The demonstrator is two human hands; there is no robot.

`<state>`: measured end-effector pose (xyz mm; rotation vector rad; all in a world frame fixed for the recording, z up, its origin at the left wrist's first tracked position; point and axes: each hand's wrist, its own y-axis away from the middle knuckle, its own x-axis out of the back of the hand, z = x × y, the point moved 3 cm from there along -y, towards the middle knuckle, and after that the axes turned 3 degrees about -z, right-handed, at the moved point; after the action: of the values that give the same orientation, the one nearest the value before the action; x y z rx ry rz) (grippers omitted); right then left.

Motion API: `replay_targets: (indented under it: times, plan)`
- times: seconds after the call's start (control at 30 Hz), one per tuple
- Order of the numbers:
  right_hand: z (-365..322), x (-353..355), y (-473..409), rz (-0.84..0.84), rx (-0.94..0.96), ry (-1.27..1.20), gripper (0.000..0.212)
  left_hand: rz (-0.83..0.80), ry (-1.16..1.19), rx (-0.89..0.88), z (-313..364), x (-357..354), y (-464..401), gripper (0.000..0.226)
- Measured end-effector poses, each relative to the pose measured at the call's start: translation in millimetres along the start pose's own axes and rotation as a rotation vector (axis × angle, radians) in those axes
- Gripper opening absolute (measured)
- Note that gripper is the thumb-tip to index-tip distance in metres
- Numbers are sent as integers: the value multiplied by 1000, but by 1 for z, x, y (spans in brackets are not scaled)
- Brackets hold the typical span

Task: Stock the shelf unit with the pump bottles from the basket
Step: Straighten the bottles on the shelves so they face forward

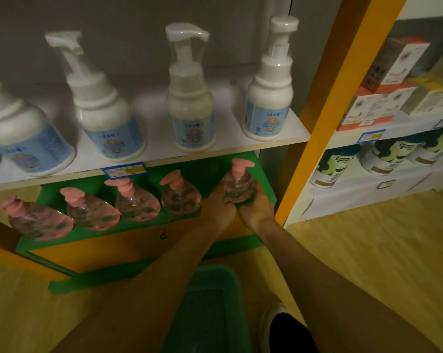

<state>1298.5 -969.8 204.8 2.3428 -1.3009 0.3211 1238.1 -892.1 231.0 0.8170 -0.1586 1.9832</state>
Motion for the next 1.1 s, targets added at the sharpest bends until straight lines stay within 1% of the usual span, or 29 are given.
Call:
replay_targets:
  times: [0.07, 0.17, 0.2, 0.3, 0.37, 0.43, 0.53, 0.63, 0.7, 0.73, 0.77, 0.83, 0.87, 0.9, 0.97, 1.03, 1.1]
  plan:
    - [0, 7, 0, 19, 16, 11, 64, -12, -13, 17, 3, -10, -3, 31]
    - [1, 21, -4, 83, 42, 16, 54, -16, -19, 4, 5, -19, -8, 30]
    - [1, 25, -6, 97, 41, 13, 54, -18, -12, -4, 4, -20, -9, 31]
    - [5, 30, -10, 62, -13, 40, 67, 7, 18, -8, 3, -25, -12, 34]
    - [7, 30, -11, 35, -5, 72, 64, 36, 31, -4, 3, -27, -13, 33]
    - [8, 32, -11, 55, 2, 66, 61, 50, 31, -25, 4, -30, -12, 34]
    - [12, 37, -10, 86, -5, 36, 61, 19, 59, -56, 10, -34, -12, 41]
    - [13, 38, -9, 55, -16, 16, 68, -4, 81, -77, 14, -38, -12, 46]
    - [9, 33, -4, 40, -45, 13, 84, -2, 102, -62, 9, -39, -10, 51]
    - [6, 30, 0, 85, -51, 42, 90, 12, 120, -42, 5, -38, -7, 54]
    - [3, 26, 4, 169, -41, 95, 87, 36, 144, -13, -1, -37, -3, 55]
    - [-6, 17, 15, 351, 10, 199, 67, 131, 182, 47, -17, -32, 7, 52]
    - [-11, 10, 21, 383, 33, 217, 60, 194, 177, 70, -26, -26, 13, 48]
    - [-16, 2, 25, 369, 53, 215, 55, 255, 156, 88, -35, -18, 19, 43]
    - [-25, -15, 29, 268, 94, 206, 47, 364, 106, 97, -50, 3, 31, 34]
    - [-31, -31, 31, 129, 127, 207, 50, 458, 98, 84, -64, 24, 40, 29]
    - [-36, -47, 33, 4, 130, 205, 60, 506, 103, 99, -74, 43, 44, 32]
